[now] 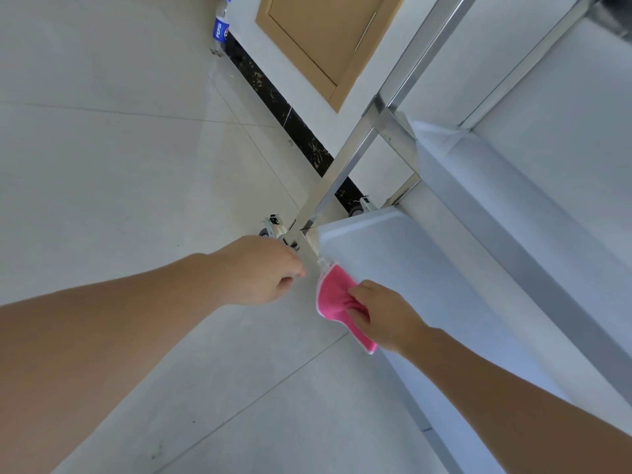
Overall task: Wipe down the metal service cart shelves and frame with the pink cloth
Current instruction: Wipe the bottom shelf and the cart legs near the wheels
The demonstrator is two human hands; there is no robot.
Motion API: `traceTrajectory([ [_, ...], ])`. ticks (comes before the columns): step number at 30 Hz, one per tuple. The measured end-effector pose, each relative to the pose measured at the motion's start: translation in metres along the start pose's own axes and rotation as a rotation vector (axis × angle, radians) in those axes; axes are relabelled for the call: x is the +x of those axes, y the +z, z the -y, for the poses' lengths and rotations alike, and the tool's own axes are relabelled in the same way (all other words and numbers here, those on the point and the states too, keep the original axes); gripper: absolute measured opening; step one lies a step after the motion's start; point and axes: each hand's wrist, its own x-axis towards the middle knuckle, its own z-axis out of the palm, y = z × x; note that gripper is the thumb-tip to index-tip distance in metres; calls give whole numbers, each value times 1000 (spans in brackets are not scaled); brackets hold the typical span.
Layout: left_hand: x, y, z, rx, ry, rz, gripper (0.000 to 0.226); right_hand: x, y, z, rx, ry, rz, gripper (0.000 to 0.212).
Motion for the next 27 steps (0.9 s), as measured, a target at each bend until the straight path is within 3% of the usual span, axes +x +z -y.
traceTrajectory([
  [3, 4, -8, -6, -110, -3, -94, 43, 5, -19, 19, 185, -43, -129, 9],
  [6, 10, -17, -10, -171, -4, -87, 55, 16, -38, 40, 368, -37, -200, 14],
  [9, 9, -24, -6, -191, -55, -59, 24, 29, -52, 54, 481, 8, -149, 27],
  [12, 4, -29, 4, -265, -93, -84, 16, 39, -62, 62, 572, 49, -94, 39],
  [19, -1, -47, 28, -380, -119, -222, 18, 62, -86, 71, 504, 126, -84, 16],
  [24, 4, -55, 37, -421, -157, -388, 19, 72, -112, 71, 657, 122, -123, 20],
  [27, 17, -65, 39, -453, -196, -548, 18, 79, -126, 68, 606, 167, -250, 19],
])
